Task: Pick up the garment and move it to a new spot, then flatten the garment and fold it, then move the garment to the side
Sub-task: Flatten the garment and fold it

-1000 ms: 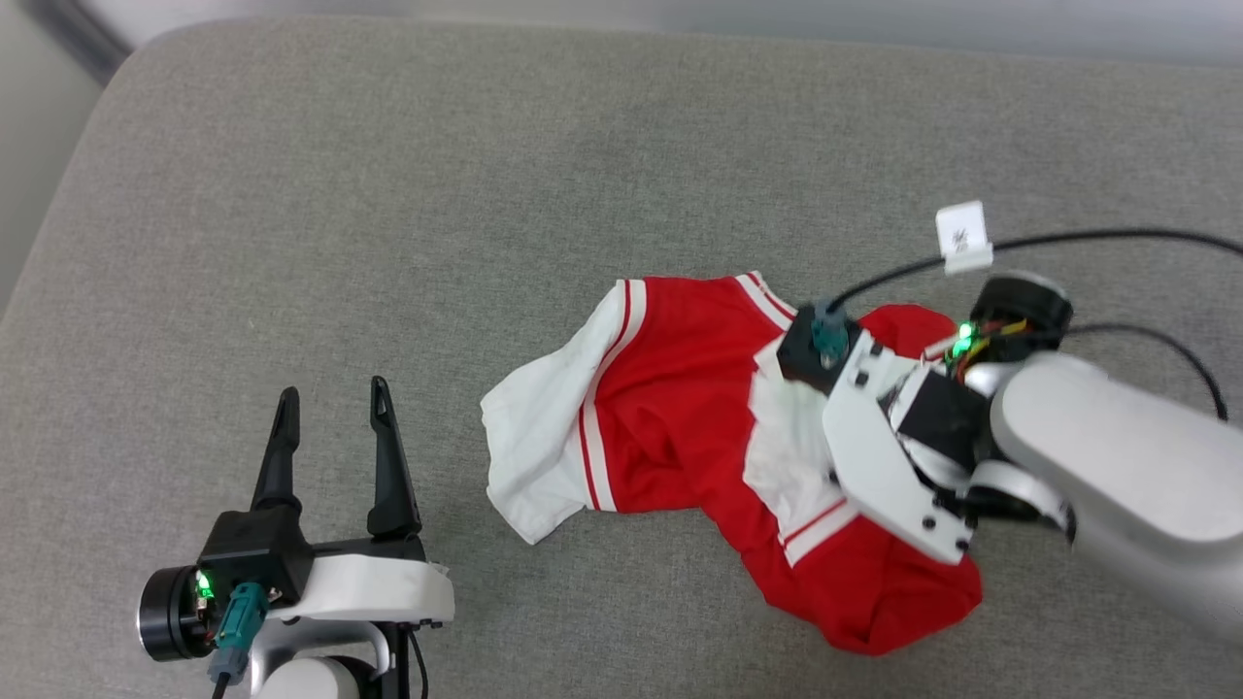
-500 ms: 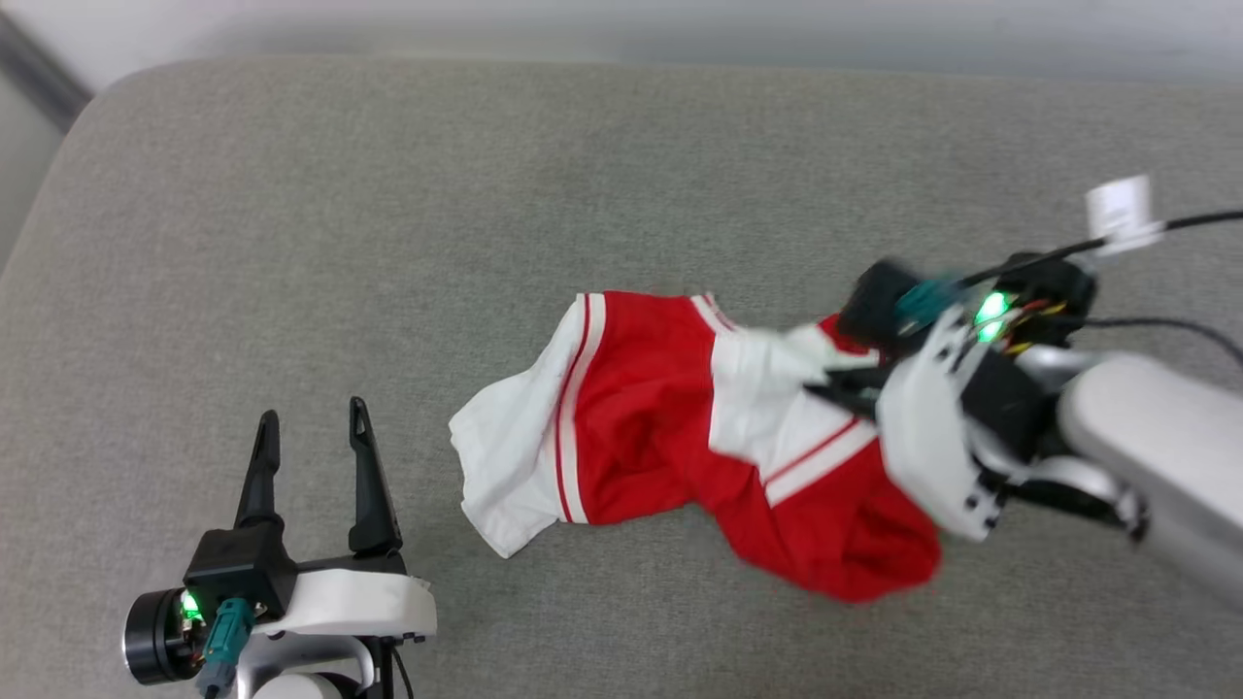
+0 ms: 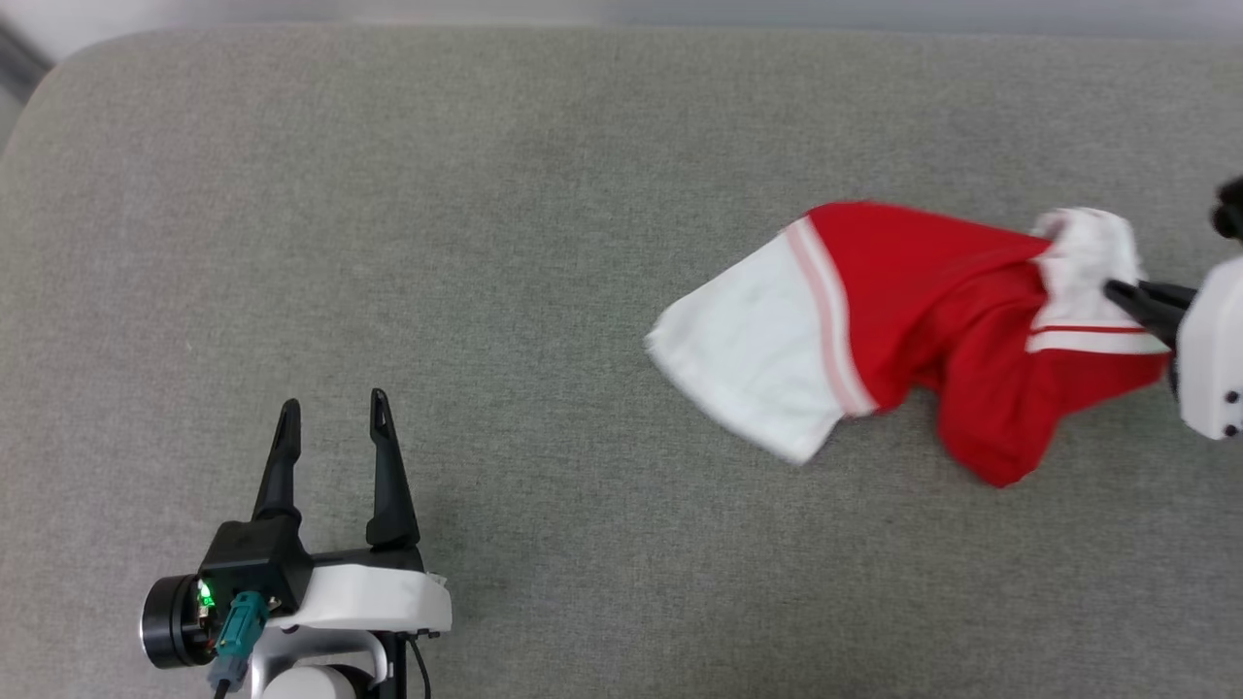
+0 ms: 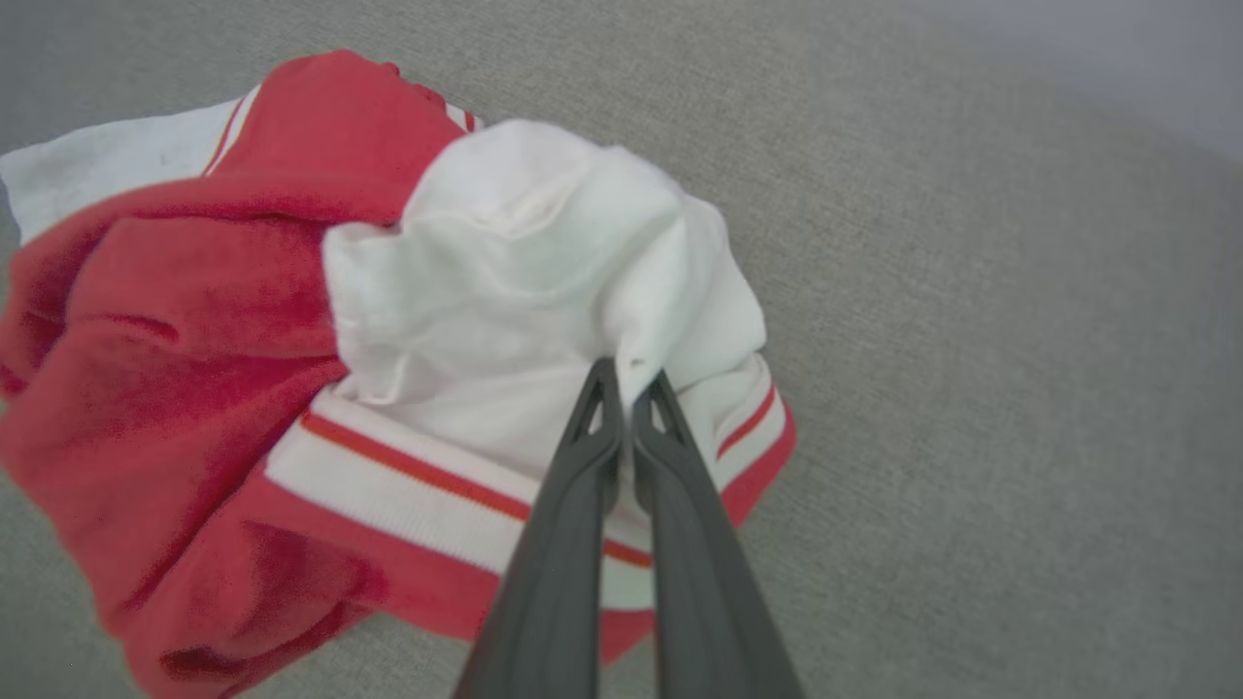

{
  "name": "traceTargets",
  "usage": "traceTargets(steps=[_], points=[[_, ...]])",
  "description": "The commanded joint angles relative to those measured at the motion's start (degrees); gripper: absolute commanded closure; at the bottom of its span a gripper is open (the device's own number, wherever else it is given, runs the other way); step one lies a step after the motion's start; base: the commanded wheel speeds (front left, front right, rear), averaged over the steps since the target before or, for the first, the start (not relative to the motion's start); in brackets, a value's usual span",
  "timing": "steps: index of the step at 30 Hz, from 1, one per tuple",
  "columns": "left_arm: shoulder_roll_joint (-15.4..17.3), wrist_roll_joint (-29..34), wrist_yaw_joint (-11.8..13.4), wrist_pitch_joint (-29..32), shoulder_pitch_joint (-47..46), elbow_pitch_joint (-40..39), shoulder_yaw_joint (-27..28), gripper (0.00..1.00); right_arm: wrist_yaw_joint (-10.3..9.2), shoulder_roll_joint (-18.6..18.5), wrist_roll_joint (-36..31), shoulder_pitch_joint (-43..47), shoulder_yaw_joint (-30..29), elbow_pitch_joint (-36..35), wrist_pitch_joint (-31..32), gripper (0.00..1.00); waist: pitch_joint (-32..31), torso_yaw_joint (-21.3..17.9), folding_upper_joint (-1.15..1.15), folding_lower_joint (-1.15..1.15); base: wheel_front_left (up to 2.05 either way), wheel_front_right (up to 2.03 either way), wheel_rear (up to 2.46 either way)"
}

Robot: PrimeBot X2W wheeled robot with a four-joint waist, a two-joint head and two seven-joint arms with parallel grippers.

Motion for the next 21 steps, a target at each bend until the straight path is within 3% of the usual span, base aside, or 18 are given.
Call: traceTargets(steps=[1, 4, 11, 12, 13, 14, 21], points=[[-0.07, 0.27, -0.14, -0.15, -0.85, 0.42, -0.02, 0.00, -0.03, 0.81, 1.00, 1.53, -1.90, 4.53, -1.09, 1.00, 1.04, 0.75, 0.00, 0.00, 0.00, 0.00, 0.00], [-0.35, 0.46, -0.50, -0.15, -1.52, 0.96, 0.06, 0.00, -0.03, 1.90, 1.48, 3.46, -3.49, 11.50, -1.46, 1.00, 1.62, 1.09, 0.00, 0.00, 0.00, 0.00, 0.00], [-0.63, 0.74, -0.56, -0.15, -1.21, 2.26, 0.54, 0.00, -0.04, 4.95, 0.15, 4.87, -4.06, 17.36, -3.19, 1.00, 1.33, 0.60, 0.00, 0.00, 0.00, 0.00, 0.00], [-0.65, 0.67, -0.69, -0.15, -1.18, 2.54, 0.48, 0.00, -0.05, 5.03, -0.44, 4.51, -4.45, 17.66, -4.42, 0.95, 0.99, 0.47, 0.00, 0.00, 0.00, 0.00, 0.00], [-0.65, 0.71, -0.90, -0.15, -1.23, 2.92, 0.34, 0.00, -0.05, 5.07, -0.93, 4.24, -4.93, 17.88, -5.81, 0.52, 0.46, 0.40, 0.00, 0.00, 0.00, 0.00, 0.00], [-0.65, 0.83, -0.99, -0.15, -1.23, 3.23, 0.22, 0.00, -0.05, 5.18, -1.51, 4.02, -5.47, 17.81, -7.53, 0.00, -0.13, 0.29, 0.00, 0.00, 0.00, 0.00, 0.00], [-0.75, 1.40, -1.48, -0.15, 0.08, 4.48, 0.69, 0.00, -0.04, 6.12, -8.41, 5.77, -9.71, 16.91, -21.76, 0.00, -4.40, -1.12, 0.00, 0.00, 0.00, 0.00, 0.00]])
